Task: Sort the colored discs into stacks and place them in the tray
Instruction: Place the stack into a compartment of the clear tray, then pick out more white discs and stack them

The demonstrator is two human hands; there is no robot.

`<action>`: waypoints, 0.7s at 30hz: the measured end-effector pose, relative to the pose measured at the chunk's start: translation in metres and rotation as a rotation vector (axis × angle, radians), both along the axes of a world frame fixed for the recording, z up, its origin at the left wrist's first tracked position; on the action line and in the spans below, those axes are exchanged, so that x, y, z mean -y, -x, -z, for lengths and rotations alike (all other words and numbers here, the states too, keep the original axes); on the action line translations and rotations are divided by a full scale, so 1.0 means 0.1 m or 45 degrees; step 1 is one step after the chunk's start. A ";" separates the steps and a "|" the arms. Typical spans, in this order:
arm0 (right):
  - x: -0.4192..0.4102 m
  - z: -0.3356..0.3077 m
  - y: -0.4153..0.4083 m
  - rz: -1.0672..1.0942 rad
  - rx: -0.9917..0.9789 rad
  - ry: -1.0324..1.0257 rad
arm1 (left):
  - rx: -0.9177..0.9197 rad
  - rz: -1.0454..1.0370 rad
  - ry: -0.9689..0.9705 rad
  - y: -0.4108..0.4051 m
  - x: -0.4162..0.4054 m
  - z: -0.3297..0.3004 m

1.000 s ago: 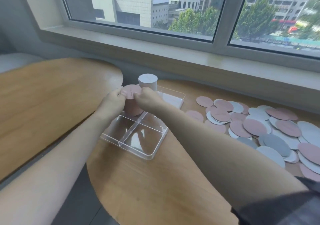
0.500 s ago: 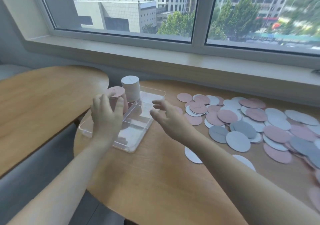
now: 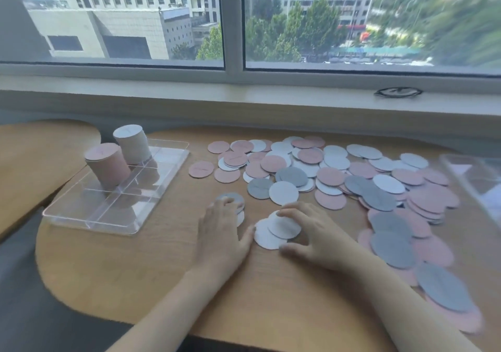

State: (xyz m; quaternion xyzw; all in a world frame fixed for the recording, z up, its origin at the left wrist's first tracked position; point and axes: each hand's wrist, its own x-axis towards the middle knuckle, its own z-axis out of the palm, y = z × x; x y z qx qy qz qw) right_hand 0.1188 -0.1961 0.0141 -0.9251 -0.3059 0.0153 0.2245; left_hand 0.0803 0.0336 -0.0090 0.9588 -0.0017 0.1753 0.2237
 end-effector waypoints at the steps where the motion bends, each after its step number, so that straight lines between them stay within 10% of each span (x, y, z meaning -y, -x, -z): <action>1: 0.03 0.02 0.00 0.011 -0.014 -0.013 | 0.054 -0.069 0.031 0.01 -0.03 0.00; 21: -0.21 0.13 0.05 -0.002 0.580 0.082 | 0.201 -0.153 0.016 0.14 -0.02 -0.09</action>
